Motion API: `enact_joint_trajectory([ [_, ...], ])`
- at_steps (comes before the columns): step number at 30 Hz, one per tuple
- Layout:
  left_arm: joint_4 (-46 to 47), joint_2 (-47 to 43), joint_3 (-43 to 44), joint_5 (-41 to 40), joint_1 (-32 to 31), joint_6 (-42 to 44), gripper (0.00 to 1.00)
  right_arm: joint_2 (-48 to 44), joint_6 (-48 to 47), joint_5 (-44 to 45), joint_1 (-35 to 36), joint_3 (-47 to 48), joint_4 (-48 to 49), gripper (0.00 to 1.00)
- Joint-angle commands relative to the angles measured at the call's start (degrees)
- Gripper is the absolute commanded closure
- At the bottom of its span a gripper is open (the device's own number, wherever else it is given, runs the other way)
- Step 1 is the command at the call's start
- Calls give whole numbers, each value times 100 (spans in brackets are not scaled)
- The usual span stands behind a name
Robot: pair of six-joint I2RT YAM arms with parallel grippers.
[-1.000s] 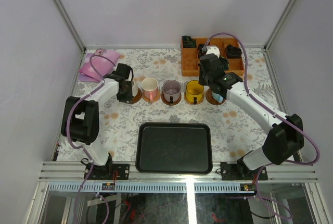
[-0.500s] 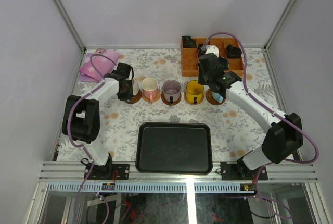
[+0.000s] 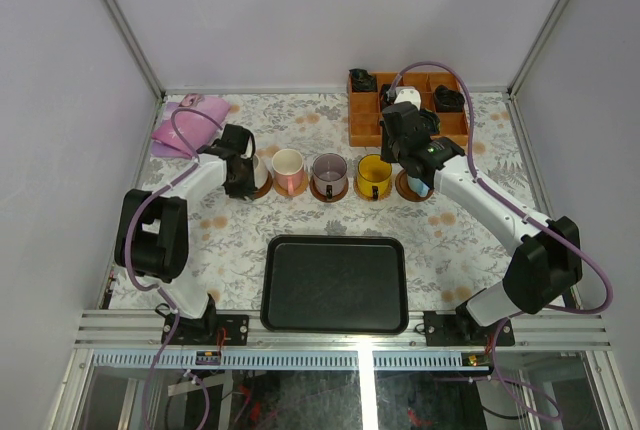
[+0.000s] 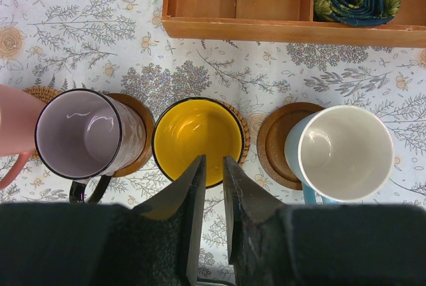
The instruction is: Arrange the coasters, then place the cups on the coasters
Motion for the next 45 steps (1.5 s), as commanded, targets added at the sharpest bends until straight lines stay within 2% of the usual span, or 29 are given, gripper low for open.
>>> enact_joint_trajectory([
  [1,346,-247,1,-276,37,-14,100,-22,21,123,24,176,164,77],
  [5,330,-212,10,-323,35,-2,99,-33,20,131,25,159,138,77],
  [9,336,-252,-28,-303,33,-5,75,-57,47,128,25,148,122,77],
  [11,337,-271,-47,-314,29,4,67,-59,65,121,20,131,123,77],
  [21,291,-374,-86,-275,33,-28,54,-36,76,25,25,174,89,77],
  [32,-129,-805,-104,-570,35,-70,26,-102,58,113,25,180,75,77],
  [38,-346,-1065,-71,-650,37,-158,18,-173,-4,360,25,179,124,76],
  [45,-607,-1268,-305,-1028,33,-329,16,-394,5,594,25,-276,51,77],
])
